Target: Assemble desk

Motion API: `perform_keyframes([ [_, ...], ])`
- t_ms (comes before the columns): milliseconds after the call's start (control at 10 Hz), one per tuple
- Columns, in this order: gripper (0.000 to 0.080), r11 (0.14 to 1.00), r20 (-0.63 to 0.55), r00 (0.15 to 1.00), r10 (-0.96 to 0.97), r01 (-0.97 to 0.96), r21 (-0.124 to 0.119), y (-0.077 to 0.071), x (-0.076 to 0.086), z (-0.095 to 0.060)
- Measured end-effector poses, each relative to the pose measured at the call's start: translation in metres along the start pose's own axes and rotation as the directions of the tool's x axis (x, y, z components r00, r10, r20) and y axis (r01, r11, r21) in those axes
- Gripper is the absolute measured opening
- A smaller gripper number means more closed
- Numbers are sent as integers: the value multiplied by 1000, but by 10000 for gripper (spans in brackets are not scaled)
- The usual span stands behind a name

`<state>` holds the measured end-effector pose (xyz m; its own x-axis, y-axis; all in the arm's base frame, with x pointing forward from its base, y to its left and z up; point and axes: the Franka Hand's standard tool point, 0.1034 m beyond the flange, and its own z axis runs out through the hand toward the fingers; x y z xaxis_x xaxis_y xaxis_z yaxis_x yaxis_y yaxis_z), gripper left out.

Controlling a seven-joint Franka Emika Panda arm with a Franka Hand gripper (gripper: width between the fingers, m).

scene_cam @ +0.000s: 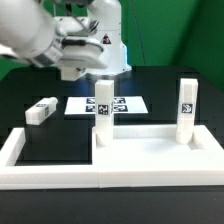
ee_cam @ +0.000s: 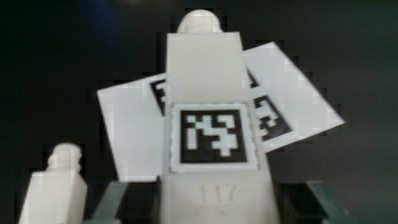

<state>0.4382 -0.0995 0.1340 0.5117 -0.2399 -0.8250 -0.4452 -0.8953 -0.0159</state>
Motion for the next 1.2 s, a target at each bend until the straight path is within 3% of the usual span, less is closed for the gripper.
perform_keyframes([
  [200, 288, 999, -117, 992, 47, -50, -22, -47, -28, -24],
  [300, 288, 999, -159, 987, 31, -37, -36, -52, -21, -26],
  [700, 288, 1000, -412, 911, -10, 9, -5, -71, -14, -36],
  [800, 288, 998, -437, 898, 58, -48, 34, -93, -32, -41],
  [900, 288, 999, -497, 867, 45, -30, 40, -116, -42, -60],
  [1000, 288, 999, -535, 844, 33, -14, 40, -123, -43, -78],
  [1200, 288, 999, -641, 767, 21, 12, 48, -131, -33, -93],
])
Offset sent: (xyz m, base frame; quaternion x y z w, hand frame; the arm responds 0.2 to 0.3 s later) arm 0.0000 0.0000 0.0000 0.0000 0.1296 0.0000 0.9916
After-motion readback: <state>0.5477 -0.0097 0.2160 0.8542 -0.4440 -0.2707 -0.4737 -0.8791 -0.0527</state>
